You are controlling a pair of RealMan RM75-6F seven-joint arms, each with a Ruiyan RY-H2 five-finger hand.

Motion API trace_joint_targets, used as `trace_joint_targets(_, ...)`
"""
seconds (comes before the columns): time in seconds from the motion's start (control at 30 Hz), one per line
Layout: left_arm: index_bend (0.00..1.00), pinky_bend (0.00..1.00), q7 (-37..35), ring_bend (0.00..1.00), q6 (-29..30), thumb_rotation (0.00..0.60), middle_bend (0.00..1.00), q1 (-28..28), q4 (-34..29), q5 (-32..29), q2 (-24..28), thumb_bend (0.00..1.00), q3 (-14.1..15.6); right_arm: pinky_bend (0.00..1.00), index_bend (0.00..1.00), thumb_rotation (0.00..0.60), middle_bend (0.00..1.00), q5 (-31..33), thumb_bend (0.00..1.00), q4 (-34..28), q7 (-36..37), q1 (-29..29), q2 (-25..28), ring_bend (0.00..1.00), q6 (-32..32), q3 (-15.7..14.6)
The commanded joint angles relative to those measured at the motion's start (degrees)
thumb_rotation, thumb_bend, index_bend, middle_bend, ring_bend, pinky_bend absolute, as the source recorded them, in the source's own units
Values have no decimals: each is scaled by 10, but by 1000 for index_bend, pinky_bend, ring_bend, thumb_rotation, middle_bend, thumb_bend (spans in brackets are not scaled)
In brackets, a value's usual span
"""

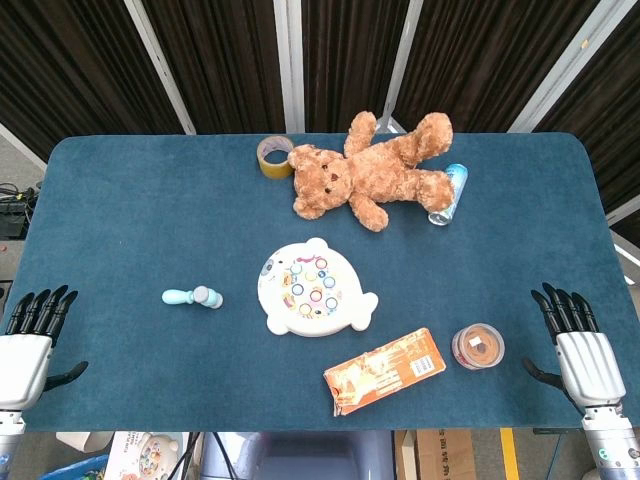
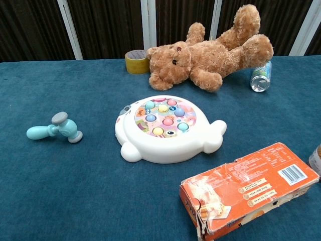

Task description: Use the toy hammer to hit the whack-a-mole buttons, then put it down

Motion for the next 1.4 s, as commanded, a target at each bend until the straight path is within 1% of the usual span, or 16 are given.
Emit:
trace_joint_targets(0.03,0,17,0,0,-1,600,0,0,0,0,0,39,0,0,0,600,0,0,193,0,0,0,0,0,-1,0)
trace_joint_targets(0.57,0,17,4,0,-7,600,0,-2,-4,-3,1,39,1,0,0,600,0,1,193,-2,1,-1,1,0,1,0)
trace_joint_targets(0.73,0,22,9,0,-16,600,0,-6,-7,-9,0,39,0,0,0,600,0,4,193,-1,-1,2,-1,0,-4,2)
trace_joint_targets(0.8,0,53,19,0,-27,600,0,-11,-10,-17,1,41,-3,0,0,600,0,8,193,0,-1,2,-2,0,-5,3)
trace_joint_targets(0.9,2,134,38,2,-46,600,0,-23,-22,-29,3,67,-11,0,0,600,0,8,193,0,-1,3,-2,0,-7,3)
trace_joint_targets(1.0,63,146,66,3,-70,600,2,-43,-39,-44,2,130,-25,0,0,600,0,6,193,-1,-1,3,-2,0,-8,2)
trace_joint_targets(1.07,137,146,88,4,-86,600,29,-59,-49,-56,-3,171,-37,0,0,600,0,4,193,-1,0,3,-2,0,-7,1)
trace_joint_targets(1.2,234,146,129,10,-117,600,76,-90,-65,-89,-20,183,-62,0,0,600,0,4,193,-3,1,3,-1,0,-7,0)
trace_joint_targets(1.27,290,155,151,35,-135,600,114,-107,-68,-113,-32,199,-75,0,0,600,0,5,194,-4,1,3,-2,0,-9,0)
trace_joint_targets(1.4,350,169,193,48,-163,600,165,-140,-67,-161,-62,229,-101,0,0,600,0,8,193,-5,1,4,-1,0,-11,0)
